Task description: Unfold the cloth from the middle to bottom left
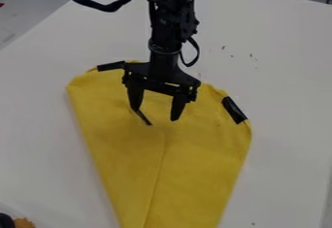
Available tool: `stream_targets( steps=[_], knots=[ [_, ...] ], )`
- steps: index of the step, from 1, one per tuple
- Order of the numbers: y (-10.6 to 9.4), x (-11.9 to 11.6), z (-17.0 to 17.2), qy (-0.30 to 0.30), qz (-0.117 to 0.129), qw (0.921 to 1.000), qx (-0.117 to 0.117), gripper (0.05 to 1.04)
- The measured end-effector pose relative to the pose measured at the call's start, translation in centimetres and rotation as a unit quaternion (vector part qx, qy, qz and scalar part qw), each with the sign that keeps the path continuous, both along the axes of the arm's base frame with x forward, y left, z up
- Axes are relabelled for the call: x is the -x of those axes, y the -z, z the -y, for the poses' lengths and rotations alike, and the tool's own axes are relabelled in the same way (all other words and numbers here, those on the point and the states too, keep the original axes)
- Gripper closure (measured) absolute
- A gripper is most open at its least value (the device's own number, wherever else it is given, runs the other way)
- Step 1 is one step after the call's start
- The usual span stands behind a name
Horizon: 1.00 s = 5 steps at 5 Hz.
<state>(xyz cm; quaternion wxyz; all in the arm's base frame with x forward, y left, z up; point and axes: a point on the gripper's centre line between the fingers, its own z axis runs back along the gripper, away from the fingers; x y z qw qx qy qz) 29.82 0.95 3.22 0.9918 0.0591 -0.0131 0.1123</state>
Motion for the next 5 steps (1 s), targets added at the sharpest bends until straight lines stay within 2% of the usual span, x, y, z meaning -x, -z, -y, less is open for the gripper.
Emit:
stream_targets(
  steps=[1,2,3,4,5],
  knots=[
    [0.6,0.4,-0.5,-0.009,0.008,0.9999,0.011,0.118],
    [1.4,0.1,-0.4,-0.007,0.011,0.9996,0.026,0.391],
    [1.6,-0.1,-0.5,-0.004,0.013,0.9994,0.032,0.724],
    [2.1,0.1,-0.7,-0.005,0.008,0.9993,0.037,0.924],
    [2.1,0.1,-0.7,-0.006,0.008,0.9991,0.040,0.992]
  ],
)
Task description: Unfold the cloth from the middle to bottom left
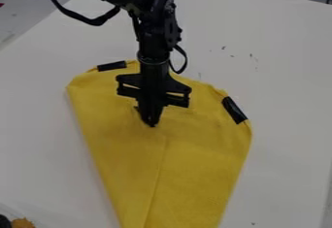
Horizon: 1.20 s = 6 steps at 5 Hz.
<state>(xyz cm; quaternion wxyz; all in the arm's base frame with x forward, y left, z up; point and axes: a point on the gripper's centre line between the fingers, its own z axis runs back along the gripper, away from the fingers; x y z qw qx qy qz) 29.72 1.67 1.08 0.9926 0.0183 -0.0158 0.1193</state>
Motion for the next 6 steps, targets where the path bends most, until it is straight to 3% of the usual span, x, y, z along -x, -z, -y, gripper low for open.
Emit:
stream_targets(
  steps=[1,2,3,4,6],
  knots=[
    [0.3,0.3,0.0,-0.002,0.001,1.0000,0.002,0.846],
    [0.2,0.6,-0.3,-0.007,-0.011,0.9999,-0.010,0.585],
    [0.2,0.7,-0.2,-0.012,-0.014,0.9997,-0.015,0.255],
    [0.5,1.0,-0.1,-0.006,-0.015,0.9998,-0.009,0.075],
    [-0.5,1.5,-1.0,-0.015,-0.016,0.9996,-0.019,0.083]
  ],
)
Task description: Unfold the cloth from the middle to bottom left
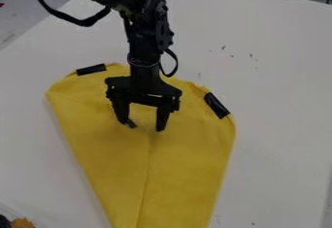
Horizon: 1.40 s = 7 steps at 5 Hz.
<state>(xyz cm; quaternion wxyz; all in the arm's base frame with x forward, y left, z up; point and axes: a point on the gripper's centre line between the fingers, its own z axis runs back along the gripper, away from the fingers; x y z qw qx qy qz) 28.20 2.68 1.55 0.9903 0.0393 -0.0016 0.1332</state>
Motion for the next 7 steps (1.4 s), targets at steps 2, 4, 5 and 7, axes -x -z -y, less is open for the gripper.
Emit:
stream_targets(
  steps=[2,4,5,7],
  knots=[
    [-2.3,0.0,0.0,-0.004,-0.003,0.9995,-0.030,0.083],
    [-0.7,0.6,-0.8,-0.013,0.020,0.9997,0.002,0.083],
    [0.1,0.6,-1.4,-0.013,0.022,0.9996,0.013,0.136],
    [0.7,0.4,-1.6,-0.003,0.022,0.9996,0.015,0.710]
  ],
)
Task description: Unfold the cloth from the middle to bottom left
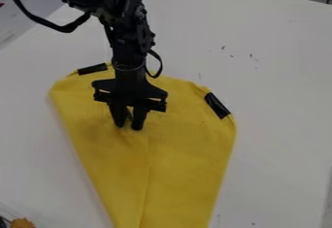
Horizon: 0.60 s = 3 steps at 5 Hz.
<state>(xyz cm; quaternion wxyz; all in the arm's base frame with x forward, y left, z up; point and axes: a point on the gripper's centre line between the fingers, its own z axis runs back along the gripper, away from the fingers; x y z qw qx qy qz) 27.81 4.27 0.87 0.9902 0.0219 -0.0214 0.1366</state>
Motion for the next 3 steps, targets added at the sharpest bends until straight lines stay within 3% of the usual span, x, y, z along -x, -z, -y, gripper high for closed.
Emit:
stream_targets(
  steps=[1,2,3],
  knots=[
    [0.1,-0.1,0.0,-0.003,-0.003,1.0000,0.000,0.908],
    [-0.3,0.1,-0.1,-0.003,-0.016,0.9998,-0.013,1.013],
    [-3.5,0.0,0.0,-0.019,0.018,0.9987,-0.042,1.029]
  ],
)
